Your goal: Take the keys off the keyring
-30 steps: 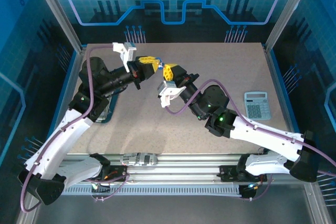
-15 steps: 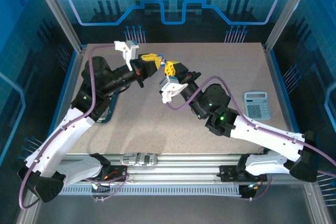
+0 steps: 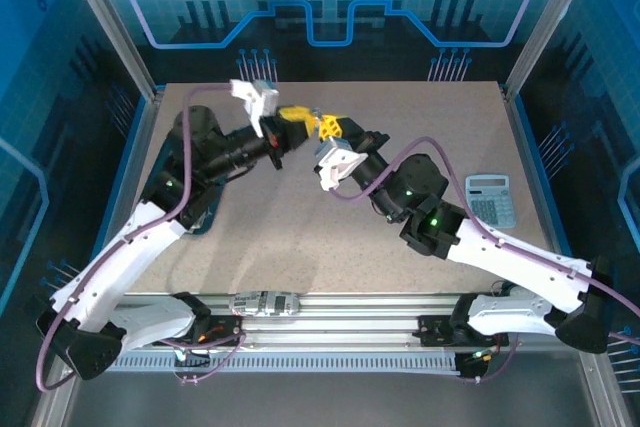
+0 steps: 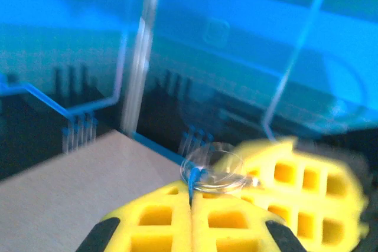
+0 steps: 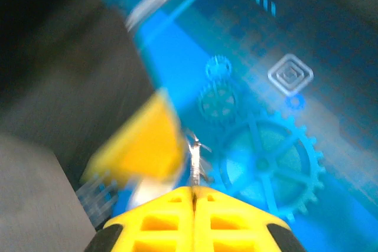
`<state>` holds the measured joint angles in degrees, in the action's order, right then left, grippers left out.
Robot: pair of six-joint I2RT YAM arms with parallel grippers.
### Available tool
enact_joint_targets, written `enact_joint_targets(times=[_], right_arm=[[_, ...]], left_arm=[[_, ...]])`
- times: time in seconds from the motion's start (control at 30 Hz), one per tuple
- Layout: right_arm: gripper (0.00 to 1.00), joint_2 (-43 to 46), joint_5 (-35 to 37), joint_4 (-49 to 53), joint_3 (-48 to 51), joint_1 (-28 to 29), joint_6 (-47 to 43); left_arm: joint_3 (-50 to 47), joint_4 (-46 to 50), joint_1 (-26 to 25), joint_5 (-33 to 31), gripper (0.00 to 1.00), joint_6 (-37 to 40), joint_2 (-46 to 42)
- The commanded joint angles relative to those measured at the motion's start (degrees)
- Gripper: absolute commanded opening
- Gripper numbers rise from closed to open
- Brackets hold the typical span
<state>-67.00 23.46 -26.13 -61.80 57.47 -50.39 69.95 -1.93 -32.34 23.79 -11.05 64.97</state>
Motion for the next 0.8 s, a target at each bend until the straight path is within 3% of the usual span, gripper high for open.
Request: enact_joint_targets(times=[0.0, 0.43, 0.77], right_arm=[[0.0, -1.3, -16.9, 1.8, -2.1, 0.5, 5.0], [0.0, 1.3, -18.3, 4.1, -1.0, -2.0, 8.4], [0.0, 4.6, -19.5, 7.6, 1.7, -3.1, -0.1]], left_arm=[[-1.7, 8.7, -5.7, 13.0, 0.0, 1.9, 4.1], [-2.5, 6.9, -4.7, 10.5, 0.0, 1.9, 2.2], [-2.9, 4.7, -0.6, 12.8, 0.0, -0.9, -0.5]])
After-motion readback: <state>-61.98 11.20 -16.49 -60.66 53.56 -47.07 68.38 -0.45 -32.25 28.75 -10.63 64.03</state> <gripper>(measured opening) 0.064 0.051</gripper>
